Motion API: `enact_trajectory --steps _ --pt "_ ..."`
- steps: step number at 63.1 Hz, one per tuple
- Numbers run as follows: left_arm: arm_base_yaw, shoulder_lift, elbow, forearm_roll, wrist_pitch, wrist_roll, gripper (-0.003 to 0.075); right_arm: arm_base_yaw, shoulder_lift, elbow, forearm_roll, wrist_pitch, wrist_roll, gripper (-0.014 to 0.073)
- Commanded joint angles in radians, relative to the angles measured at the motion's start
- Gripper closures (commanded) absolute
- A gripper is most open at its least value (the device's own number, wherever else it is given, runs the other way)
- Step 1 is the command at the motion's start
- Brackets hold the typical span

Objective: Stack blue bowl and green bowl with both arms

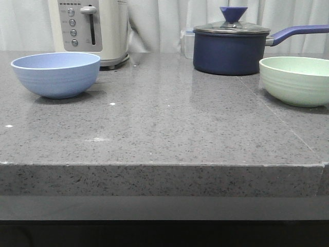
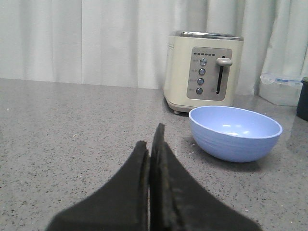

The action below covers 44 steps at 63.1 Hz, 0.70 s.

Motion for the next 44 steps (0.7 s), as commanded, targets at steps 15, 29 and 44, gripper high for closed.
enact_trajectory --steps 15,29,44 --pt "0.002 -0.017 -0.003 -0.004 -0.103 -0.009 0.074 -0.006 -0.02 -0.019 -0.015 -0.12 0.001 0.0648" --pt "0.002 -0.005 -0.211 -0.005 0.067 -0.009 0.074 -0.006 -0.012 -0.21 -0.015 0.03 0.001 0.0648" --pt "0.002 0.183 -0.554 -0.005 0.389 -0.009 0.074 -0.006 0.126 -0.508 -0.083 0.272 0.001 0.0648"
